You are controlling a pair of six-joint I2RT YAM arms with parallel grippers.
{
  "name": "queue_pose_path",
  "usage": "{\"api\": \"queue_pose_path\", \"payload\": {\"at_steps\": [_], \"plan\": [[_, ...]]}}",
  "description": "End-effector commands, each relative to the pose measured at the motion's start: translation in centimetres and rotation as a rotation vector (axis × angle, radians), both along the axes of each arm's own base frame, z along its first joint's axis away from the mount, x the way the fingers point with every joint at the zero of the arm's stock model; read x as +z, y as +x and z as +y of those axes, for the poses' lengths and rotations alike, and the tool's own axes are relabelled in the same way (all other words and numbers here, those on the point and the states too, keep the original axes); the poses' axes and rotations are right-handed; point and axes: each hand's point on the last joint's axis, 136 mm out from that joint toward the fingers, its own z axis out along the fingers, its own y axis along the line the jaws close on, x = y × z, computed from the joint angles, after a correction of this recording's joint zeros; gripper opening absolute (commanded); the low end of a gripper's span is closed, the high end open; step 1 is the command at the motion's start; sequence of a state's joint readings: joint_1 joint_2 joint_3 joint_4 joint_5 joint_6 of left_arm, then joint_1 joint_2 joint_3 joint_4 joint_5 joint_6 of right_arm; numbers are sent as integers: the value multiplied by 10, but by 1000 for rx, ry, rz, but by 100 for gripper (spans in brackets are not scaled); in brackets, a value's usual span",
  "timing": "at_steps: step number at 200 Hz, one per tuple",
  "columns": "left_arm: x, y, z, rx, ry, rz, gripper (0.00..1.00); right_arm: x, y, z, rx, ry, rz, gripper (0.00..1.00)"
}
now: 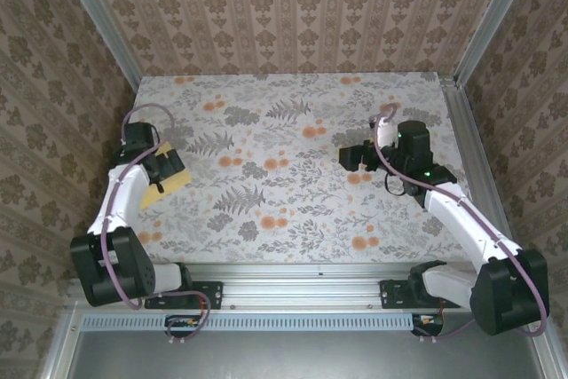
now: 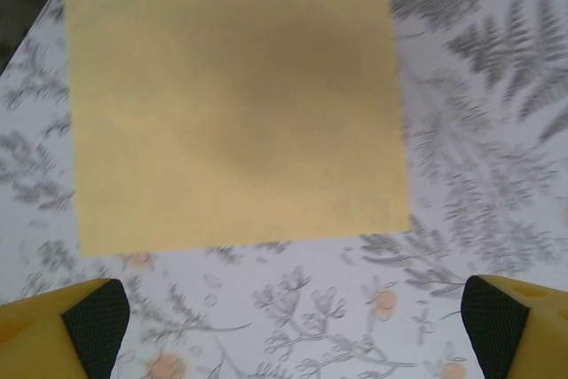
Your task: Fold a paper plane with a square sheet of paper (pick it up from the middle)
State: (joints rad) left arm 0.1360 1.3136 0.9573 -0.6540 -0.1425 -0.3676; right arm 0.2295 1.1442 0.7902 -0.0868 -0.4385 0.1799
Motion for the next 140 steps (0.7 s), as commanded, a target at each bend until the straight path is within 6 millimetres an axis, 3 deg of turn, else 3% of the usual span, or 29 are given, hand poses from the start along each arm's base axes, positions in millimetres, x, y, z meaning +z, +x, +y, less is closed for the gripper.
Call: {"api": "queue_pose_path", "payload": {"at_steps": [1,34,63,115,140], "plan": [[-6,-16,20,97,35,88,100,16,-16,27,94,39,29,100],[-35,-10,43,189,-21,158,100,24,-24,53,162,30,33,100],[-63,7,51,199,-53,226,100,28,-26,66,186,22,28,100],[-88,40,53,201,-104,267,100,32,-25,74,188,22,26,100],[-102,45,46,172,-124,304,100,33,-21,79,194,33,32,100]]}}
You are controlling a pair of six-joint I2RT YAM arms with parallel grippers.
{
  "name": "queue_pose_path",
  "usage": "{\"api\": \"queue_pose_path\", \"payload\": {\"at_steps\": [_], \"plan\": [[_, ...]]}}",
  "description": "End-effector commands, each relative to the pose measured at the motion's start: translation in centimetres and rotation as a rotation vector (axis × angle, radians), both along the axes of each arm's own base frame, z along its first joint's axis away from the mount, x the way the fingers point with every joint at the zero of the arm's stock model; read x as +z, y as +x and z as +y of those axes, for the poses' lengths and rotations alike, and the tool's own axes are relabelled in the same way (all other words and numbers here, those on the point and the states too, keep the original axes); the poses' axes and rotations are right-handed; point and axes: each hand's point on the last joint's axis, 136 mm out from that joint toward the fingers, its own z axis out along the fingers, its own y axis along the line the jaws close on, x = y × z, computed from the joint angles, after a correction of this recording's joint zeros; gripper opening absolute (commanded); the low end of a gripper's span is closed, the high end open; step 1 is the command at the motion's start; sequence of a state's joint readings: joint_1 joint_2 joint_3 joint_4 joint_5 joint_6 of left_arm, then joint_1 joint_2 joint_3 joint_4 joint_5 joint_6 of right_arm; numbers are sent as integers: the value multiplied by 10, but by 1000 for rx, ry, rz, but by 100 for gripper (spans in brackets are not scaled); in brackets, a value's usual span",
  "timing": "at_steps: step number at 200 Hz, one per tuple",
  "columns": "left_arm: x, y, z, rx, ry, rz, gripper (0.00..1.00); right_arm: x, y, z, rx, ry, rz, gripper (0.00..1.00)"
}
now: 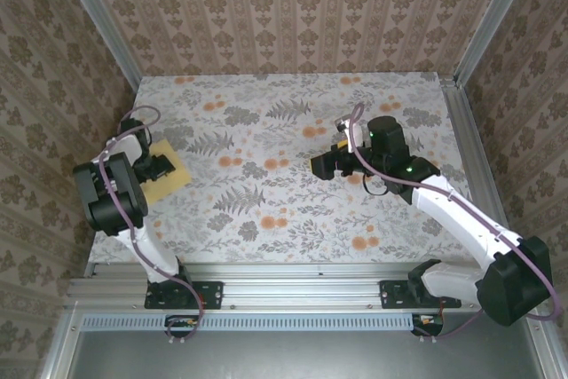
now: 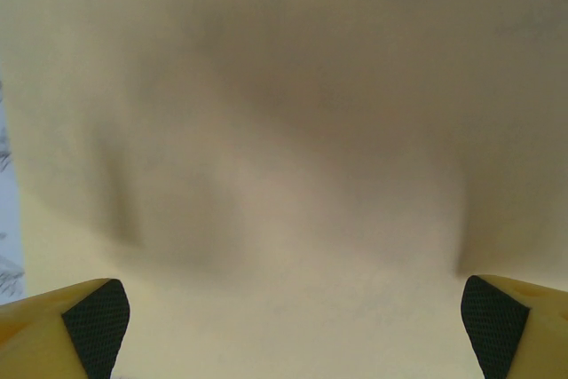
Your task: Fold a paper plane with a square sheet of paper (pick it up from the middle)
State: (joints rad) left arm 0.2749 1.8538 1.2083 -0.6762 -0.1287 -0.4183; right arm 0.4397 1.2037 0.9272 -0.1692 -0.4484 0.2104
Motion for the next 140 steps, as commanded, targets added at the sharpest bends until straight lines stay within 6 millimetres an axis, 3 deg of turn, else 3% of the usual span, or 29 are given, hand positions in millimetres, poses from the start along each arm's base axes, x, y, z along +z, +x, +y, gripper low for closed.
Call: {"api": "queue_pose_path", "payload": {"at_steps": [1,25,58,91,106,116,140], "plan": [[-6,8,-8,-7,-34,9,99,8,5,5,-10,11,7,100],[-6,16,-19,-42,-47,8,100,9,9,8,-6,7,12,100],[-21,10,-38,-74,-72,59,100,10,12,8,-9,-5,14,100],[-6,12,-45,-83,-64,13,100,7,12,5,-13,-25,14,100],[-13,9,-53,-93,-93,41,100,7,13,6,-12,-23,13,100],[-18,7,-58,-97,-123,53,92,7,13,7,-10,-23,17,100],[-15,3,-73,-109,-157,40,93,8,14,7,-10,-27,15,100]]}}
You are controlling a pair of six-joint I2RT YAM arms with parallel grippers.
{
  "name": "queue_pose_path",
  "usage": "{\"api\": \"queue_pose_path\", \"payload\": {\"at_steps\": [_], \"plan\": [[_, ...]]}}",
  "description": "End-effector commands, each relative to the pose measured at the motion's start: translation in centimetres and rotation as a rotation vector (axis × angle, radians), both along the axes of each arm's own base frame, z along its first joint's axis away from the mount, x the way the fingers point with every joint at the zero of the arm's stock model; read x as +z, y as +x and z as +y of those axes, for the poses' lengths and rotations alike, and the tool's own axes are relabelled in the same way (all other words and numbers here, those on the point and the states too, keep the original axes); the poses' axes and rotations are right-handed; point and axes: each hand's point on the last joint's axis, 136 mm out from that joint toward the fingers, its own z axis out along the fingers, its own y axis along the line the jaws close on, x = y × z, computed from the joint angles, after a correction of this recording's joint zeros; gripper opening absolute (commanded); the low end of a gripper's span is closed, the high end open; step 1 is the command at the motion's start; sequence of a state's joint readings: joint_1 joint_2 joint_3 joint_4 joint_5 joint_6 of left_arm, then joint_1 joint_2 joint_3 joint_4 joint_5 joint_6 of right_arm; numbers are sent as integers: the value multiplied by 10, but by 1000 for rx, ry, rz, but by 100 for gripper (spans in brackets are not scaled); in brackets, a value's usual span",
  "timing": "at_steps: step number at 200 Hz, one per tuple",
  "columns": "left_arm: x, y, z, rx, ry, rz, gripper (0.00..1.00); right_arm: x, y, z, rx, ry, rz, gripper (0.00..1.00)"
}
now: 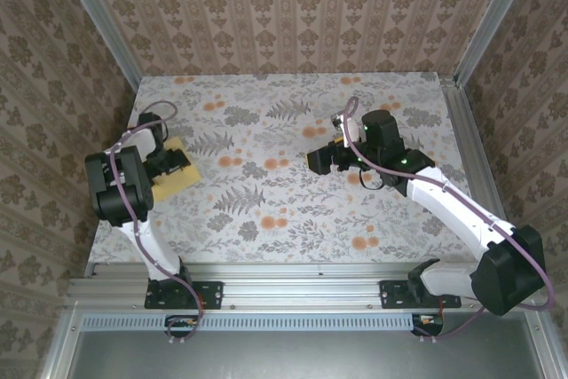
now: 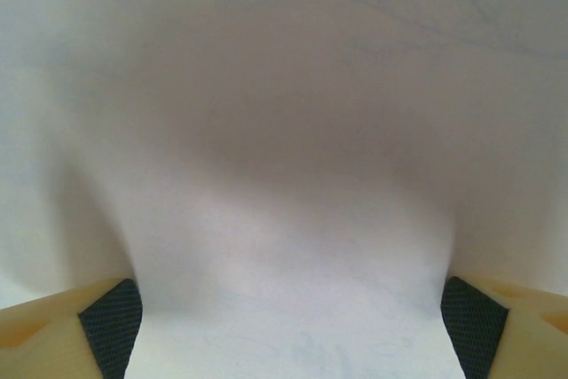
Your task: Fold a paper plane with a square sheet of paper (pick it up from the middle)
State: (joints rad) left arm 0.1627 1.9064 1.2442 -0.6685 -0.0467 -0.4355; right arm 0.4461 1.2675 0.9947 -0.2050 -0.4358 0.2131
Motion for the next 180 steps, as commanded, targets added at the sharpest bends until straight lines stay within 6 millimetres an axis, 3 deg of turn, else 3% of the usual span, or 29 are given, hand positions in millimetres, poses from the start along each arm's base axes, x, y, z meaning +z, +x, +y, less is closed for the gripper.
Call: {"api": "queue_pose_path", "payload": {"at_steps": [1,62,66,95,141,180], "plan": [[-5,-20,-21,-3,-71,54,93,9,3,1,-4,-9,-14,100],[-13,-35,-63,-56,-110,89,94,5,1,-3,-19,-10,-3,100],[-13,-36,-66,-63,-107,90,99,4,0,-3,-19,-9,-3,100],[1,-38,-74,-97,-47,76,99,1,-1,-7,-31,-12,2,100],[-11,-40,-113,-123,-111,83,99,0,-4,-11,-40,-1,13,100],[-6,-33,-154,-174,-115,60,98,1,-9,-21,-62,-2,13,100]]}}
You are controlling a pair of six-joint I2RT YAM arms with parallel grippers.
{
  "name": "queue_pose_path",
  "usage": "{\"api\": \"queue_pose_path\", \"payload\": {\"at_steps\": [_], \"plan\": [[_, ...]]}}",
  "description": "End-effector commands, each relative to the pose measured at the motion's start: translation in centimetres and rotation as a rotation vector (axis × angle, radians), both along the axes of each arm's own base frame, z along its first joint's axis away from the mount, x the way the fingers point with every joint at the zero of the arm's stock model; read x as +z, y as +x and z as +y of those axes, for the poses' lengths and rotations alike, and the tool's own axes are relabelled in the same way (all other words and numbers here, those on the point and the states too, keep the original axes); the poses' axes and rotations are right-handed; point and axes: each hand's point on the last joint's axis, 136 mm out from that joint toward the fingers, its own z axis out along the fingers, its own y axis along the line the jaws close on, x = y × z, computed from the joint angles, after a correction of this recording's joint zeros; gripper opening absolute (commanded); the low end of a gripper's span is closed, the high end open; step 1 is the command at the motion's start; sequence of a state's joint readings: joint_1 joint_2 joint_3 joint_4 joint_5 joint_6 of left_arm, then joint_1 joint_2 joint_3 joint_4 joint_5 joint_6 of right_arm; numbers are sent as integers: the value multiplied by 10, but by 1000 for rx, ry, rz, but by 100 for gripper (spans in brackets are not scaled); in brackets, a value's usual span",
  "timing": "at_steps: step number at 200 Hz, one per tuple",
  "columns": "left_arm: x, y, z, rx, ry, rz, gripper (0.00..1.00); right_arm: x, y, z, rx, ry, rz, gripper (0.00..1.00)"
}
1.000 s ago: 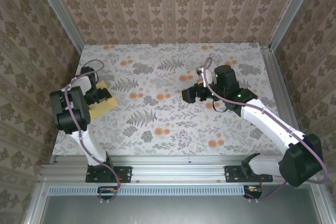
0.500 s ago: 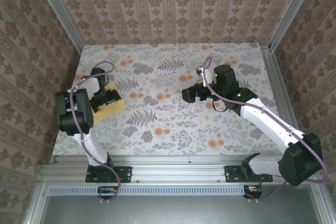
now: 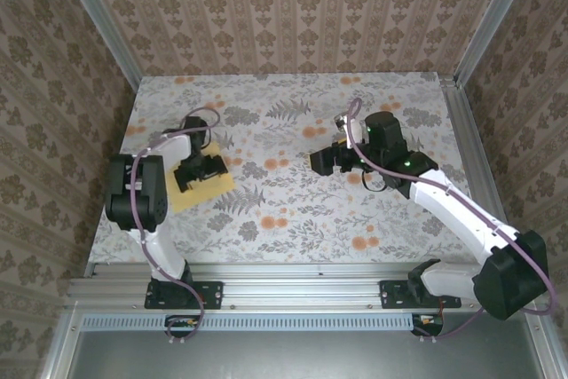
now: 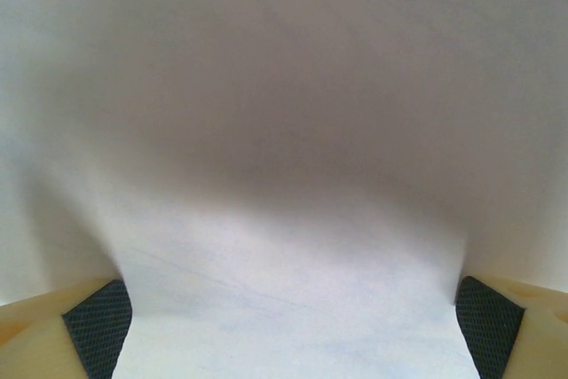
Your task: Fold a paper plane with a square sheet of paper (pick it up from the middle)
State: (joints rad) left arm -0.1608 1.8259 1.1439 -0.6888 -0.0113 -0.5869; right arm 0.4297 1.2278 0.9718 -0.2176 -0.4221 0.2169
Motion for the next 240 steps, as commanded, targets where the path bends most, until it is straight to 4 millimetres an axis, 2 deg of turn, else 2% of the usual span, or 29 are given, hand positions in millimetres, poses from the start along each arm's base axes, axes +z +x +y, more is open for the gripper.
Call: {"api": "queue_pose_path", "payload": {"at_steps": [1,57,61,81,124,150,172,198,222,240], "plan": [[-7,-3,-34,1,-57,30,99,-1,-6,-10,-31,1,18,100],[-15,8,-123,-133,-61,38,99,-24,-22,-14,-26,-5,117,100],[-15,4,-138,-168,-58,41,99,-26,-23,-14,-28,-8,124,100],[-22,0,-172,-219,-64,50,99,-32,-29,-19,-41,-21,146,100],[-31,-20,-232,-253,-102,65,99,-43,-42,-30,-67,-55,177,100],[-24,-28,-261,-260,-142,55,98,-48,-48,-35,-87,-57,192,100],[-13,-30,-272,-277,-146,46,99,-50,-51,-36,-100,-38,204,100],[6,-26,-275,-298,-164,11,99,-49,-54,-37,-117,-17,213,100],[27,-22,-259,-322,-127,-19,100,-52,-53,-41,-170,-6,240,100],[40,-23,-239,-322,-118,-41,100,-58,-50,-42,-219,1,300,100]]}}
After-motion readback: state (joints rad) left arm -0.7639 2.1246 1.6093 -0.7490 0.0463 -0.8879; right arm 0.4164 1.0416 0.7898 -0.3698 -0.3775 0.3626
